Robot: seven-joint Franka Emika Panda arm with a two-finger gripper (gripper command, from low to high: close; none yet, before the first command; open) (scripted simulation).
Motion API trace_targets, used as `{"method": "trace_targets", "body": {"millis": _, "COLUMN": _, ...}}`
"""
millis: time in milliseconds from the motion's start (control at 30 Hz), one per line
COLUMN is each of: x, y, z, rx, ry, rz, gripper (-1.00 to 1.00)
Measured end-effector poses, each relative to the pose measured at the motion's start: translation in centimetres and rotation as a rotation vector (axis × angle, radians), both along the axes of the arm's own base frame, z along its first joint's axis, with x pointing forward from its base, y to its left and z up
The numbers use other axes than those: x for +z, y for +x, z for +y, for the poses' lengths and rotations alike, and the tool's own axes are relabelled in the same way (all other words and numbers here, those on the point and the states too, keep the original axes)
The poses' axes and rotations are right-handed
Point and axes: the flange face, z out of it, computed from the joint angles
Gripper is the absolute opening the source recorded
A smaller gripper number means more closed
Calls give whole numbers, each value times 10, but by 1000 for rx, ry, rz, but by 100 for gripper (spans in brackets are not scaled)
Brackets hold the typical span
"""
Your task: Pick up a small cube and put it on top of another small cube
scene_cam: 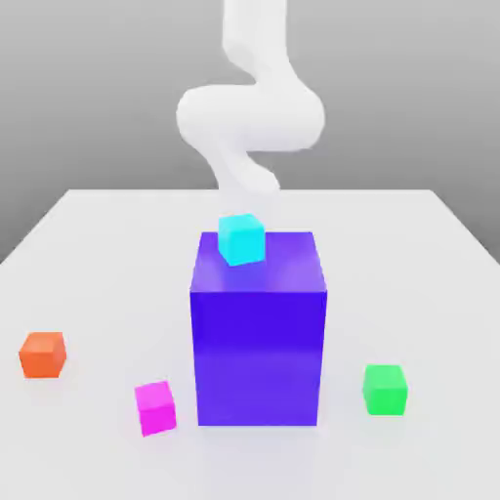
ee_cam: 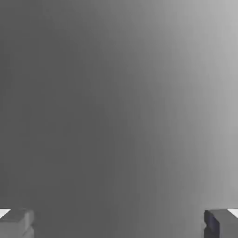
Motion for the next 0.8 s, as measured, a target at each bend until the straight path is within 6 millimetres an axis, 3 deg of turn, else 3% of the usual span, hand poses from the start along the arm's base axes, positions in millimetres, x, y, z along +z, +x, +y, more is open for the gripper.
{"method": "trace_targets", "body": {"millis": 433, "x": -115, "y": 56, "z": -29, "rx": 596, "ry": -797, "rz": 416, "gripper": 0}}
{"method": "trace_targets", "body": {"millis": 633, "x": -181, "y": 63, "z": -42, "rx": 936, "ry": -1121, "rz": 628, "gripper": 0}}
{"method": "trace_targets", "body": {"millis": 800, "x": -241, "y": 58, "z": -52, "rx": 1264, "ry": -1365, "rz": 787, "gripper": 0}}
